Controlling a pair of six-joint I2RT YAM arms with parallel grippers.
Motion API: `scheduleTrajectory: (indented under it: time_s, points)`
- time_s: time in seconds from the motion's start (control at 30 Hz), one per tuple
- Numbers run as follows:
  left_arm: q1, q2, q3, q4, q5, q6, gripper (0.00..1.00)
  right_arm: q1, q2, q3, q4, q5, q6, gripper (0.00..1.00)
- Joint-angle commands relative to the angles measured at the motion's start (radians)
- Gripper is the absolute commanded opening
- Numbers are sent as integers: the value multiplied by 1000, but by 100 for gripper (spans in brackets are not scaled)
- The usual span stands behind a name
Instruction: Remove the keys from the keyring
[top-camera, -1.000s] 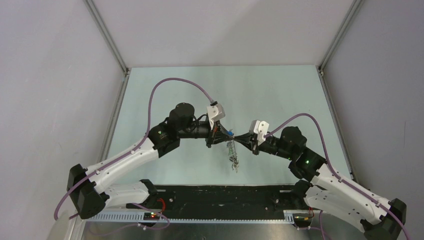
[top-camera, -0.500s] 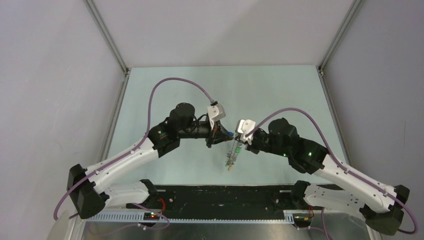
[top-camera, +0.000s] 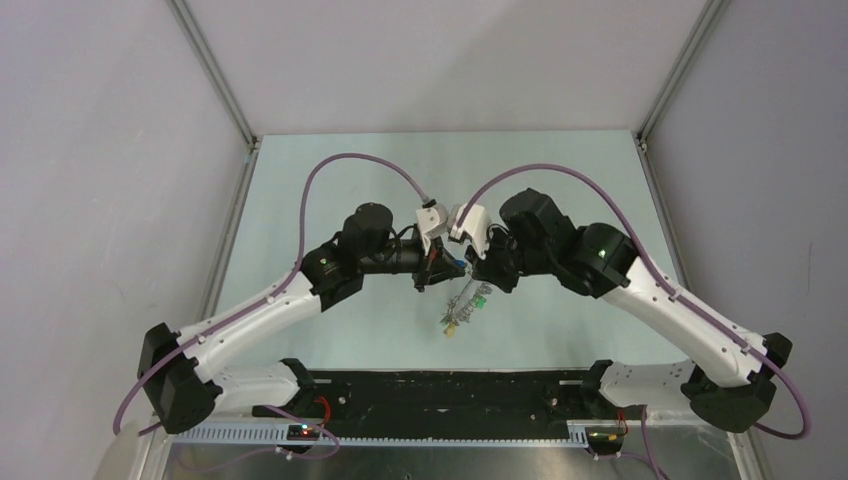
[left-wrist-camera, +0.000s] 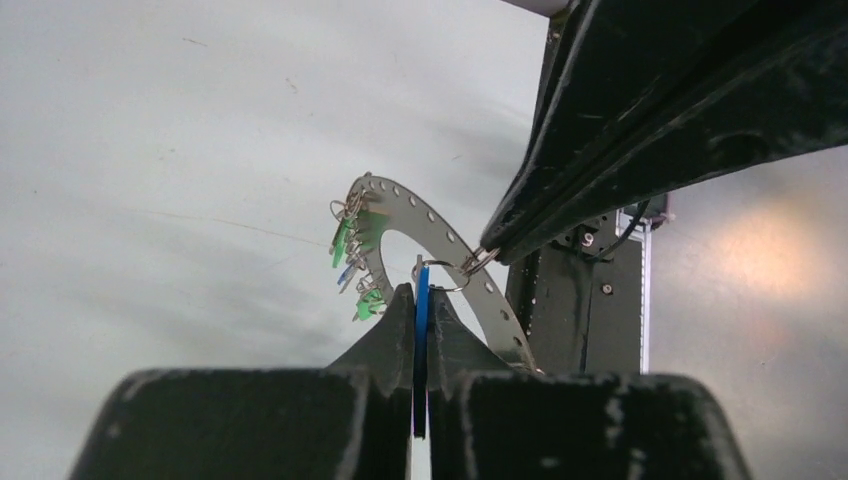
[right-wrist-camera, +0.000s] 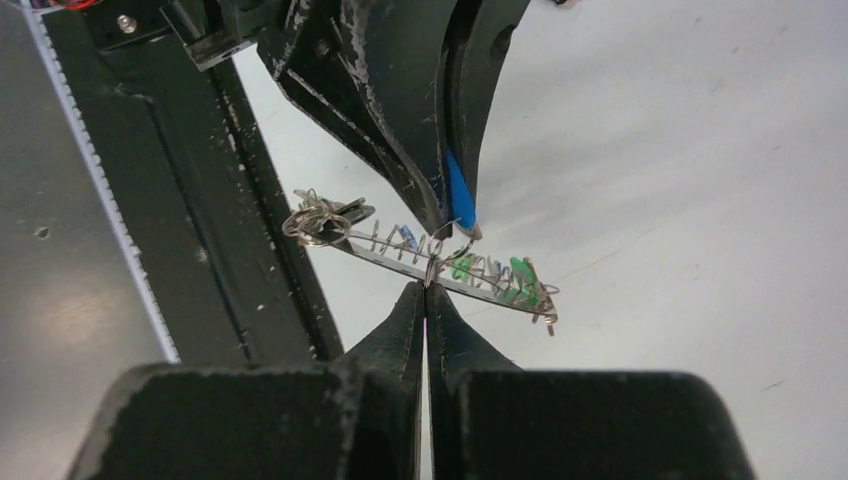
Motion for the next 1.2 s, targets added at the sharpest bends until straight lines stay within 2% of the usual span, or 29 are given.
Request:
scheduleTrajectory:
  time_s: [0.0, 0.07, 0.13, 0.2, 0.27, 0.37, 0.53, 0.63, 0.8, 0.93, 1.17]
  points:
    - [-20, 20, 21, 63, -6, 47, 0, -45, 76, 92, -149, -107, 106, 0]
    - [-20, 26, 21, 67, -3, 48, 0, -69, 98, 115, -167, -108, 144, 7]
    - [-20, 30, 22, 75, 3, 46, 0, -87, 95, 122, -166, -128, 157, 32]
    - [-21, 31, 18, 89, 8, 39, 0, -98, 66, 110, -136, -153, 165, 45]
    - [-21, 28, 15, 101, 10, 38, 0, -130, 21, 78, -85, -188, 168, 48]
    - [-20, 20, 16, 103, 11, 34, 0, -178, -73, -7, 11, -220, 171, 47]
    - [-20, -1, 17, 103, 27, 32, 0, -246, -235, -223, 194, -240, 139, 30]
    - [-21, -12, 22, 104, 34, 30, 0, -251, -327, -356, 375, -263, 125, 29]
    - [-20, -28, 40, 86, 11, 13, 0, -252, -472, -561, 635, -281, 160, 31]
    - [-20, -15, 81, 32, -12, -7, 0, -243, -500, -611, 700, -261, 186, 34]
    - [-21, -17, 90, -1, -46, -29, 0, -124, -499, -625, 746, -139, 149, 54]
